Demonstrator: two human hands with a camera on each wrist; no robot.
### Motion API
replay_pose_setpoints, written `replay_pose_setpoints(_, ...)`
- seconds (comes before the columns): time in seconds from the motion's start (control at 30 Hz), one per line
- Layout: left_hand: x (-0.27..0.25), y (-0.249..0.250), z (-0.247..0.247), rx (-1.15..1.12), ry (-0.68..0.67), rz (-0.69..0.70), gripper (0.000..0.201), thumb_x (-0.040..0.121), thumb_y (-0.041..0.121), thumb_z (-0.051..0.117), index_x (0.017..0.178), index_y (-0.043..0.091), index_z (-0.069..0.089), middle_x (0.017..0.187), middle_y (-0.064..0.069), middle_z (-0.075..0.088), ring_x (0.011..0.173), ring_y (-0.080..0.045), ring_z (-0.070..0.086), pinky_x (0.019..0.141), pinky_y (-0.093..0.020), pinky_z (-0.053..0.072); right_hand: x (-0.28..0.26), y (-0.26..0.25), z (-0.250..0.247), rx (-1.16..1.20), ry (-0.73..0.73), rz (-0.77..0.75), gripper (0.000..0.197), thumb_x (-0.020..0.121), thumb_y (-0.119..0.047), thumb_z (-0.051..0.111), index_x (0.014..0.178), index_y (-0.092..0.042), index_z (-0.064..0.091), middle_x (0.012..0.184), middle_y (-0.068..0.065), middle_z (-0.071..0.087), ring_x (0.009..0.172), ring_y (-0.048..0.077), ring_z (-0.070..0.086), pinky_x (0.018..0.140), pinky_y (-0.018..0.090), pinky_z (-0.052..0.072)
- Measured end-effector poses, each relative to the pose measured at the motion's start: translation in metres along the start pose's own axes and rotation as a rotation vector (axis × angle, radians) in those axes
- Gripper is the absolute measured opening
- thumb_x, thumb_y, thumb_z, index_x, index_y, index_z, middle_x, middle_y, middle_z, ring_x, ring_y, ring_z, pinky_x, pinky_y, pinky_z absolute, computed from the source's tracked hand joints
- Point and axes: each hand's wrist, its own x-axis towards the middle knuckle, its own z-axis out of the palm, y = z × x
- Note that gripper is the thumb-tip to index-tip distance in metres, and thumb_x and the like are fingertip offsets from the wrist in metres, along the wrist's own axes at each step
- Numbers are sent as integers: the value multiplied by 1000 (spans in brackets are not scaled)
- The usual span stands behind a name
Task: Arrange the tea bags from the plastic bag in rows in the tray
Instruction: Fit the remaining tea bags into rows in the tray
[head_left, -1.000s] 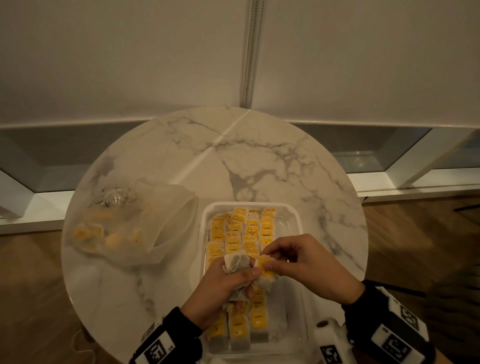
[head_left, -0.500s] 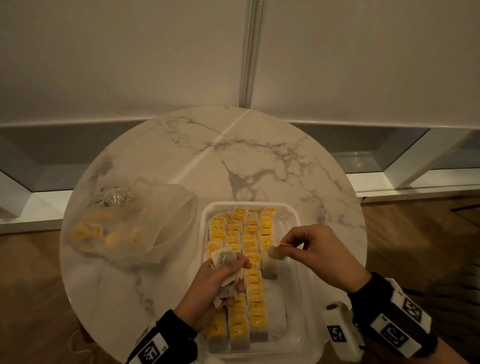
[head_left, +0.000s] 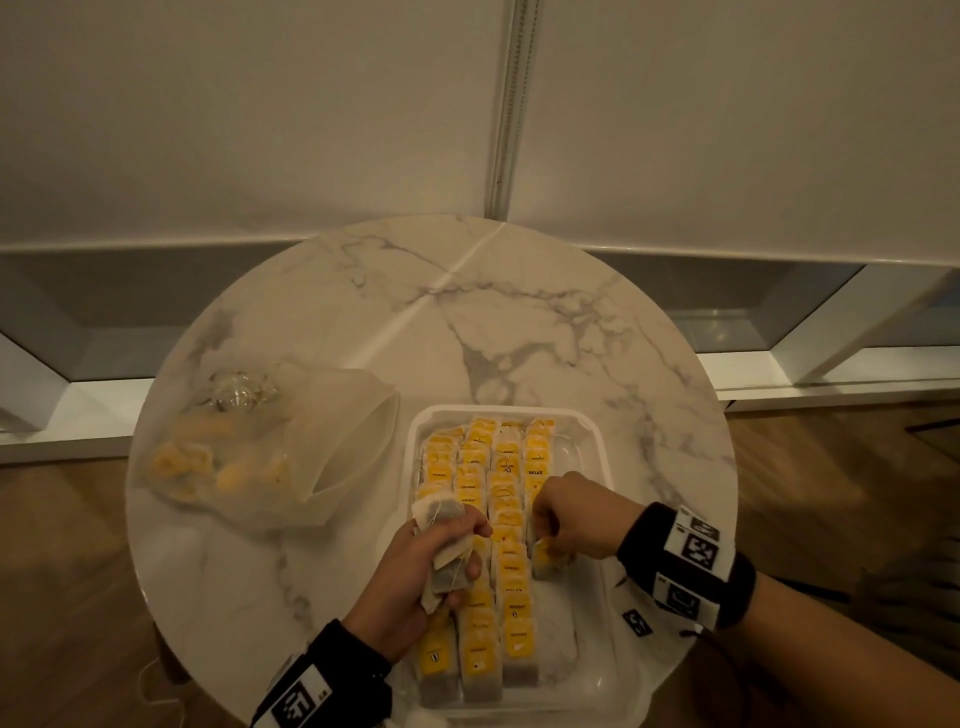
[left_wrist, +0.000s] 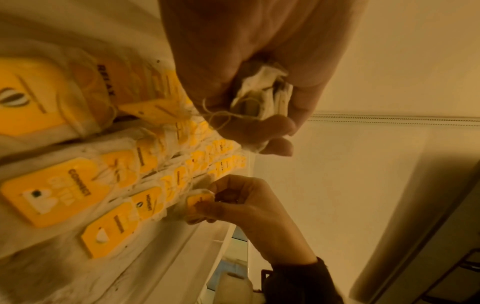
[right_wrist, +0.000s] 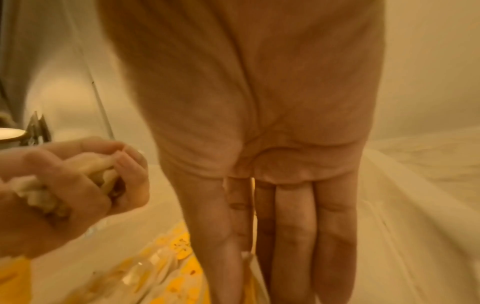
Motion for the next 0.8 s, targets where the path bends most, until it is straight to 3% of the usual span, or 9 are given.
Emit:
replay_pose_setpoints(0.17, -1, 4, -4, 10, 4, -1, 29, 79, 27, 61, 90, 1, 60, 57, -12, 53, 38, -13, 46, 31, -17, 30, 5, -9, -2, -237, 83, 52, 15, 89, -15, 59, 102, -10, 64, 107, 11, 61, 89, 27, 63, 69, 30, 44)
replay_pose_setpoints(0.37, 1, 2, -8, -5, 7, -7, 27, 77, 28, 63, 87, 3, 62, 62, -15, 51, 43, -14, 47, 32, -18, 30, 7, -11, 1, -377, 124, 82, 19, 92, -15, 53, 109, -11, 61, 111, 12, 59, 96, 30, 64, 78, 36, 49)
replay_pose_setpoints(0.53, 3, 1, -8, 1, -4, -20, 30, 78, 30, 60, 89, 2, 62, 60, -14, 51, 42, -15, 45, 32, -19, 31, 7, -11, -1, -381, 143, 92, 20, 92, -18, 55, 110, -11, 60, 111, 11, 59, 98, 31, 63, 79, 36, 48)
replay_pose_setpoints(0.67, 4, 2, -8, -58, -11, -44, 32, 82, 32, 54, 89, 3, 61, 74, -14, 58, 45, -15, 49, 32, -17, 30, 2, -12, -4, -344, 167, 72, 18, 91, -23, 56, 105, -11, 60, 107, 10, 60, 93, 29, 63, 72, 33, 45)
replay_pose_setpoints(0.8, 3, 2, -8, -138, -34, -85, 41, 89, 40, 46, 91, 2, 62, 82, -11, 61, 46, -16, 52, 32, -17, 32, -6, -19, -14, -144, 272, -36, 15, 89, -34, 60, 83, -20, 58, 89, 2, 62, 78, 20, 57, 66, 32, 46)
